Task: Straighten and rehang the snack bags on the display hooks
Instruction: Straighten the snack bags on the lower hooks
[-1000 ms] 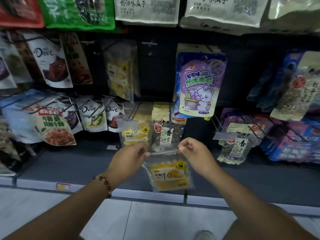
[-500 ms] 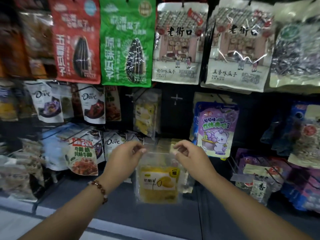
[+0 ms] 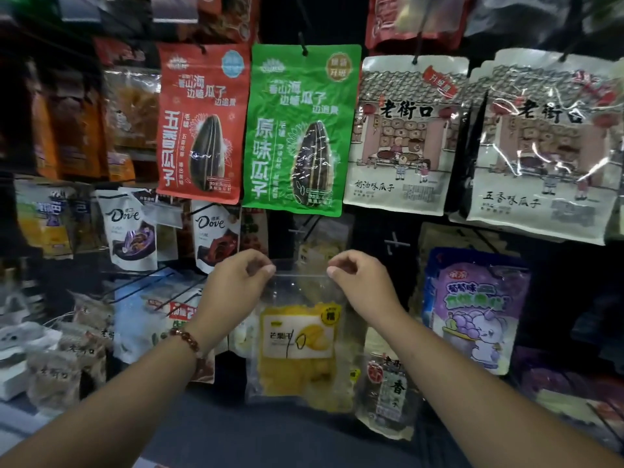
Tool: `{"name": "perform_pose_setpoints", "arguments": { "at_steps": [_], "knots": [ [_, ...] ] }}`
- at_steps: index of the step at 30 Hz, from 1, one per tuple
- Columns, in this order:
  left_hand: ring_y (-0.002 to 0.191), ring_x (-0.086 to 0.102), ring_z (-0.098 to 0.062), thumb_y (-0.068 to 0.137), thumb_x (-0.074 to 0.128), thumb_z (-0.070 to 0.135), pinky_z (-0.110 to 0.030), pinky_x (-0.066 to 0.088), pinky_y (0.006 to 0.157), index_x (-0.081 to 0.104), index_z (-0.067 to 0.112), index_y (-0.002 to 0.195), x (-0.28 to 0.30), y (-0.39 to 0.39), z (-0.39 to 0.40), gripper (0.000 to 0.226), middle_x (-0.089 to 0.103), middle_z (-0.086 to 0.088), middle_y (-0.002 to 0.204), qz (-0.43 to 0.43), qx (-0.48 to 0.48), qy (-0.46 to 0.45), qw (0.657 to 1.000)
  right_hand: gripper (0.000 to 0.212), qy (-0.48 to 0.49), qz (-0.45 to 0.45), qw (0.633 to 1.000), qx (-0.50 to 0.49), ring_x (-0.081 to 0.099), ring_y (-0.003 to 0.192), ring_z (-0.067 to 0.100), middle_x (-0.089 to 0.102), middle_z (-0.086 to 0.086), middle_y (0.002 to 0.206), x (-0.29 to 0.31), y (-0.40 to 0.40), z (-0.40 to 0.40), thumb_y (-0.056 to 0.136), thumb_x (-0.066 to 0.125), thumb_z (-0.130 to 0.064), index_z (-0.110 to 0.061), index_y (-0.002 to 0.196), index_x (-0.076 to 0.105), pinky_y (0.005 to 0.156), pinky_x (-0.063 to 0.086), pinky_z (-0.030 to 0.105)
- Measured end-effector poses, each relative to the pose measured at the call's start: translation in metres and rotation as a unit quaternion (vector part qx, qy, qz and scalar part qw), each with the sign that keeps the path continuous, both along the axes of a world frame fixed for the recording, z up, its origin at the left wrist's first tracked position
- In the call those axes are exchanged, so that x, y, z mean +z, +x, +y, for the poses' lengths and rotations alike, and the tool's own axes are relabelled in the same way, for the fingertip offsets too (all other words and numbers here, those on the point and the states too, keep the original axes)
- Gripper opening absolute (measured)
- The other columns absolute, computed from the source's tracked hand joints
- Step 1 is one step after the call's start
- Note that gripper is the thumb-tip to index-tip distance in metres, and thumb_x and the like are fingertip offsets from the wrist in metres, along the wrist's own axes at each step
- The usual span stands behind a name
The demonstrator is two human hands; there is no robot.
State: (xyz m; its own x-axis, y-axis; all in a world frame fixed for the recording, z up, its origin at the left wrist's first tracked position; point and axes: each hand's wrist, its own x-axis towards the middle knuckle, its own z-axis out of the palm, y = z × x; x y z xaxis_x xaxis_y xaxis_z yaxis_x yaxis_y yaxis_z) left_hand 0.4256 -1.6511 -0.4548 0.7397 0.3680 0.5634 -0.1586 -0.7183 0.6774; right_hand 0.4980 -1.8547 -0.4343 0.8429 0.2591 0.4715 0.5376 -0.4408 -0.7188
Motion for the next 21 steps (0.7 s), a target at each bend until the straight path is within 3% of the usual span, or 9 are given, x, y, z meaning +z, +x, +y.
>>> {"name": "perform_pose_setpoints", "arguments": {
  "at_steps": [4, 7, 11, 21],
  "knots": [
    [0.075, 0.061, -0.007, 0.092, 0.064, 0.032, -0.026, 0.044, 0.059, 0.065, 0.031, 0.083, 0.008, 0.029, 0.016, 0.009, 0.064, 0.012, 0.078, -0.002, 0.011, -0.052, 0.999, 0.002, 0.021, -0.001, 1.000, -0.015, 0.062, 0.077, 0.006, 0.066, -0.010, 0.082, 0.012, 0.025, 0.025, 0.088, 0.068, -0.023, -0.024, 0.089, 0.069, 0.066, 0.048, 0.021],
    [0.076, 0.064, -0.011, 0.092, 0.063, 0.030, -0.035, 0.056, 0.066, 0.066, 0.030, 0.082, 0.008, 0.051, 0.023, 0.010, 0.067, 0.010, 0.079, -0.014, 0.003, -0.103, 0.995, 0.002, 0.032, 0.001, 0.999, -0.033, 0.062, 0.078, 0.004, 0.066, -0.010, 0.084, 0.013, 0.044, 0.039, 0.088, 0.068, -0.022, -0.024, 0.089, 0.069, 0.066, 0.049, 0.020],
    [0.075, 0.066, -0.011, 0.091, 0.064, 0.032, -0.042, 0.059, 0.069, 0.067, 0.032, 0.081, 0.009, 0.078, 0.028, 0.010, 0.069, 0.011, 0.078, -0.027, -0.005, -0.119, 0.992, 0.006, 0.055, 0.000, 0.996, -0.073, 0.064, 0.076, 0.010, 0.068, -0.006, 0.081, 0.010, 0.064, 0.046, 0.087, 0.069, -0.026, -0.020, 0.084, 0.068, 0.065, 0.051, 0.028],
    [0.074, 0.061, -0.005, 0.093, 0.063, 0.030, -0.024, 0.045, 0.059, 0.066, 0.024, 0.088, 0.016, 0.106, 0.028, 0.009, 0.066, 0.012, 0.079, -0.085, 0.006, -0.105, 0.991, 0.010, 0.067, -0.038, 0.995, -0.062, 0.061, 0.068, 0.002, 0.065, -0.013, 0.076, 0.023, 0.072, 0.055, 0.085, 0.070, -0.020, -0.028, 0.081, 0.064, 0.055, 0.046, 0.020]
  ]
}}
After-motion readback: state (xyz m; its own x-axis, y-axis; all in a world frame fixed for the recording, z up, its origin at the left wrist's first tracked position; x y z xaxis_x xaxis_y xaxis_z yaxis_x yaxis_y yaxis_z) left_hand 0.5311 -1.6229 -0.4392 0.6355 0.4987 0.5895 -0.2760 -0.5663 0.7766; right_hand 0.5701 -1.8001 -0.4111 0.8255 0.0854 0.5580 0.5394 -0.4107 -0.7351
